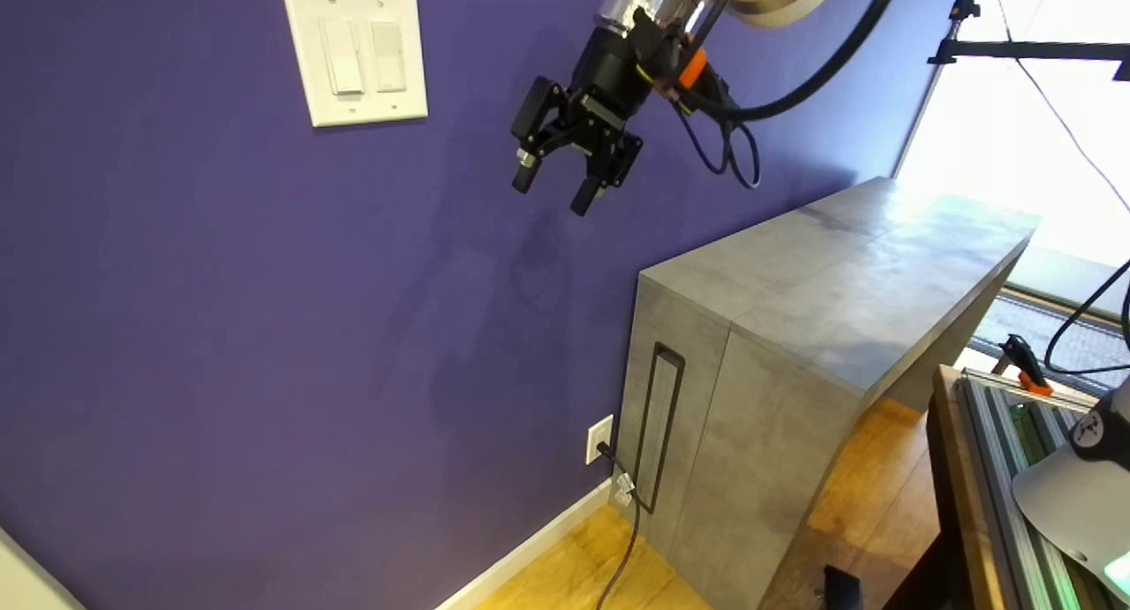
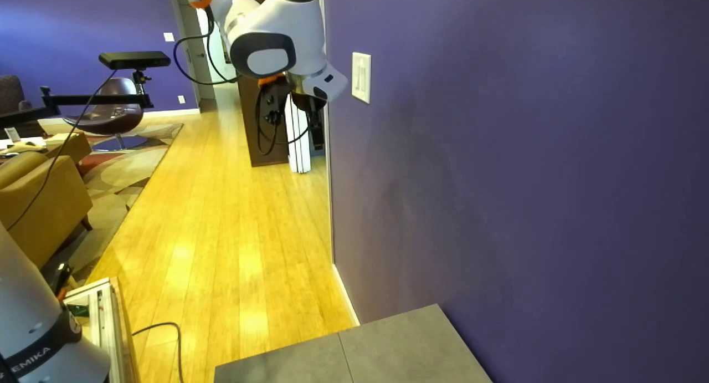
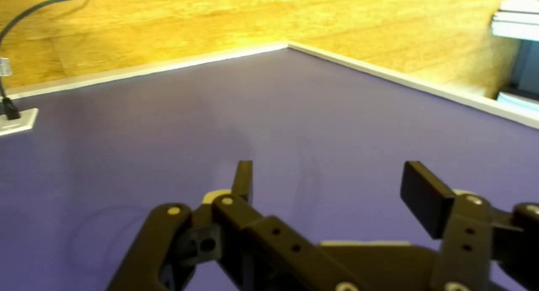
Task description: Press the light switch on the left
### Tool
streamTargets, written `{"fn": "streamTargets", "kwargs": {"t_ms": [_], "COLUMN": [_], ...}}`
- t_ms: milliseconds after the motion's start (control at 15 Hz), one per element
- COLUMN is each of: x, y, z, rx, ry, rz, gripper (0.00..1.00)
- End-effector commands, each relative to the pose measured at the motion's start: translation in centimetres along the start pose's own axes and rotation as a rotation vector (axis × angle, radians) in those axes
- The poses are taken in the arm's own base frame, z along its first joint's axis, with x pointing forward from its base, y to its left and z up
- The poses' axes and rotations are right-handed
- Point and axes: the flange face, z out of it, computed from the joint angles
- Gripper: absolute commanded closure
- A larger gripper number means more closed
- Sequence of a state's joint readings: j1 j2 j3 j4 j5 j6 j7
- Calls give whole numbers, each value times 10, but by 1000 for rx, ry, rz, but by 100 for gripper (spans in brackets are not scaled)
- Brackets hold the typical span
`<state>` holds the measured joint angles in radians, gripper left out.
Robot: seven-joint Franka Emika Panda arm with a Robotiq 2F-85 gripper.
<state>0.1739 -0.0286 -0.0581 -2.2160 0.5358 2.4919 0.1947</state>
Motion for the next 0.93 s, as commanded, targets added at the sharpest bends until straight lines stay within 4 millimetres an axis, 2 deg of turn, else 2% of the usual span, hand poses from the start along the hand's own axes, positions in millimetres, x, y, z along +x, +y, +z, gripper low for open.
{"fn": "streamTargets", "kwargs": {"t_ms": [0, 200, 400, 600, 667, 800, 867], "x": [-8, -20, -46, -64, -60, -67, -66], "y": [-25, -51, -68, -60, -66, -62, -60], "z": [-59, -121, -186, -234, -209, -233, -237], "rx": [-162, -225, -242, -228, -231, -230, -228], "ry": [-61, -113, -190, -325, -270, -297, -300], "rz": [-105, -228, -325, -395, -351, -375, -379], "gripper": [0, 0, 0, 0, 0, 0, 0]}}
